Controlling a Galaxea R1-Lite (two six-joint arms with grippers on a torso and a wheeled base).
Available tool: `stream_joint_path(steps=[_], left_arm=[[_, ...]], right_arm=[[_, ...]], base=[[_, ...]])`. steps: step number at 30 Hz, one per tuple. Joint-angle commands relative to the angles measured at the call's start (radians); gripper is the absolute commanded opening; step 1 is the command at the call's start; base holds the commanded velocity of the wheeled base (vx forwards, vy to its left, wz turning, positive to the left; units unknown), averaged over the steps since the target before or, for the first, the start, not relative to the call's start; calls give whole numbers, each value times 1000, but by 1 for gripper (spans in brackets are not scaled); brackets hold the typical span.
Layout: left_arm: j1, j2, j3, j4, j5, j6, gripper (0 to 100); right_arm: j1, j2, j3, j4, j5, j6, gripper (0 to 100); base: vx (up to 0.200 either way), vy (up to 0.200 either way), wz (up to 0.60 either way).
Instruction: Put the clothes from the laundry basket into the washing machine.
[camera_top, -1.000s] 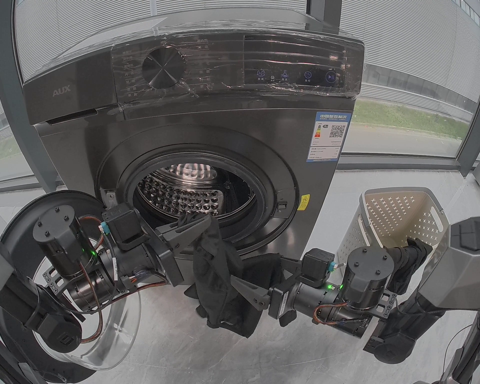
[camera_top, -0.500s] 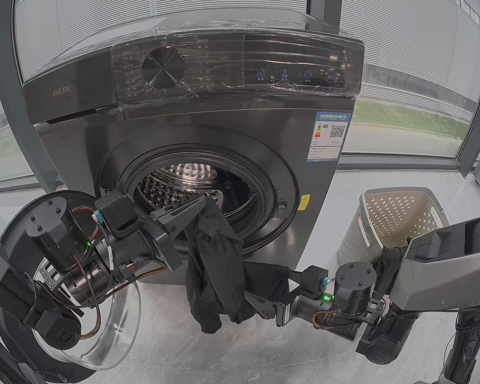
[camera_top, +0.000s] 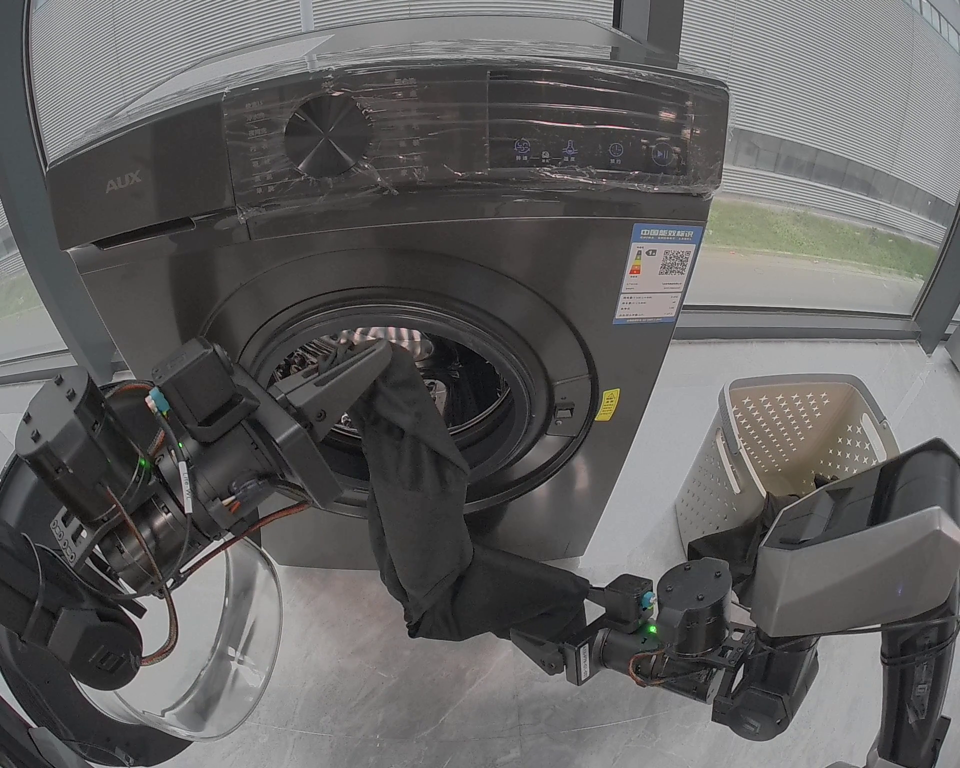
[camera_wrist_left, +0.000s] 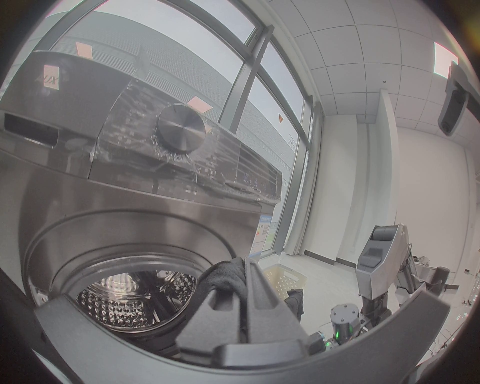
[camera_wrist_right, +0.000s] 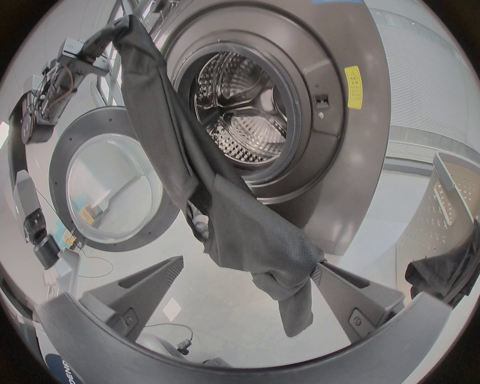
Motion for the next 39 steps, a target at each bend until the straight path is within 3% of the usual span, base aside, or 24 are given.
stream_joint_path(steps=[1,6,9,14,21,29,31,39], left_arm=[[2,-31,-12,0,6,-1,0],[2,-35,-15,-2,16,-1,0],[2,-64,-30,1,22,-2,0],[2,-97,-38,6,25,-33,0],[2,-101,-35,6,28,-34,0],[-3,-97,-43,10,29,-34,0],[-1,-98,-60,15,29,-34,0],[-1,-101,-69,15,26,-34,0]], right_arm=[[-3,67,17,-2,-1,5,100],[-1,91,29,-1,-6,10,100],[-6,108,52,5,-41,14,100],[-35,137,92,-2,-43,26,100],[-55,107,85,-4,-44,33,100],[-21,79,-14,-11,-16,23,100],[13,82,-72,-11,10,17,100],[5,126,-185,-10,72,16,100]], base=[[0,0,0],[0,0,0],[0,0,0],[0,0,0],[0,0,0],[0,0,0],[0,0,0],[0,0,0]])
